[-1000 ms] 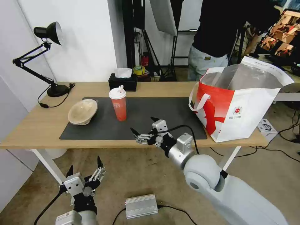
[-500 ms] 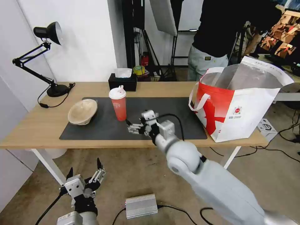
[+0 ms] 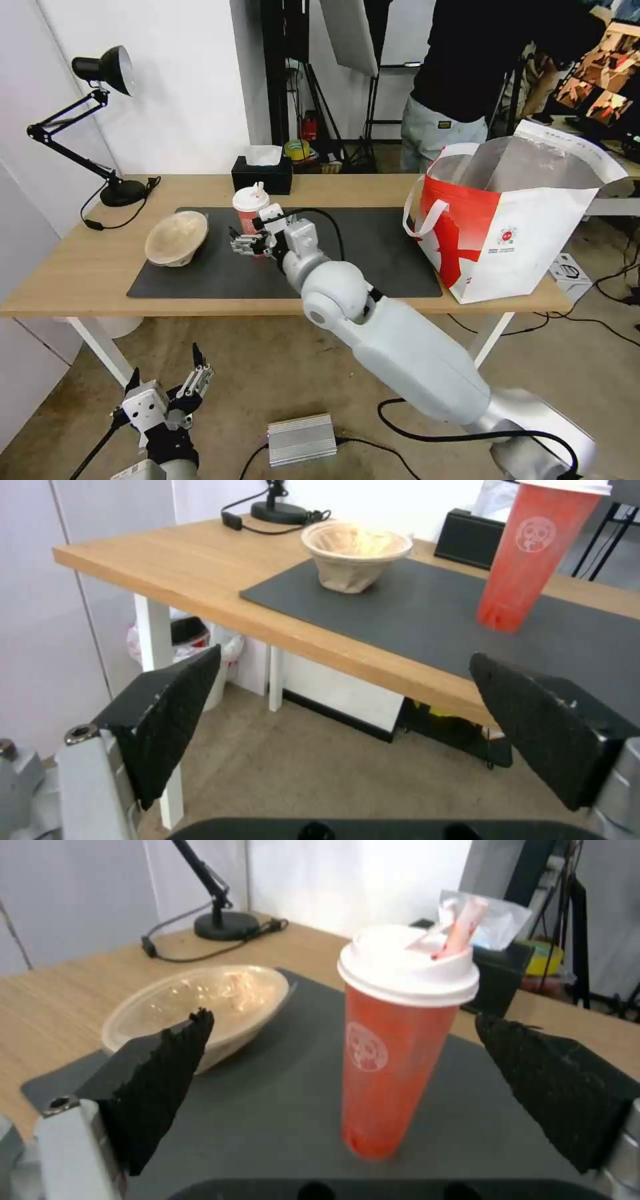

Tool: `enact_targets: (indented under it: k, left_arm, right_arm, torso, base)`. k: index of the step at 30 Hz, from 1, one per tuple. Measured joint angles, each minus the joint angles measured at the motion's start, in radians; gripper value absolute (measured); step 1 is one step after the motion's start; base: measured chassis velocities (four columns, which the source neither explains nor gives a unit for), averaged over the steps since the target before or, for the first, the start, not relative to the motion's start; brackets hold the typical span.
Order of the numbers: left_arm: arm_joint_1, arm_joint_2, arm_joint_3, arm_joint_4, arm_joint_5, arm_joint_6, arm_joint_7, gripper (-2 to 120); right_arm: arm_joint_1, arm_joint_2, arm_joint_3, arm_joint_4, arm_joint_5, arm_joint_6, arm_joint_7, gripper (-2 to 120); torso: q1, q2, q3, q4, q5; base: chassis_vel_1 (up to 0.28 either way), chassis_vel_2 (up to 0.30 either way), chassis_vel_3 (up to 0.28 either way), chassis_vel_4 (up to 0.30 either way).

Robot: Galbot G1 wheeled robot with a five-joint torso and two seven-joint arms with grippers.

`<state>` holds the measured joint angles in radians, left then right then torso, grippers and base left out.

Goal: Pick up the trash from the table and place it into the takeout bag.

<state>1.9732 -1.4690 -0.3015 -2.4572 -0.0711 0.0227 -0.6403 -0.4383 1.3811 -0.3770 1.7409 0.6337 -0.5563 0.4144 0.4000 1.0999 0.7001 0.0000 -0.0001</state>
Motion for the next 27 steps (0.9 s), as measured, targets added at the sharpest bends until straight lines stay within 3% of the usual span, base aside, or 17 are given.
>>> enact_targets:
  k: [27]
  left_arm:
    - [-0.001,0.003,-0.001,0.004,-0.005,-0.009,-0.004,100]
  right_arm:
    - [0.037,0.13,0.018,-0.164,0.001,-0.023,0.056,100]
  torso:
    - [0.0,0.0,0.0,0.0,0.0]
  base:
    - [0.0,0.0,0.0,0.0]
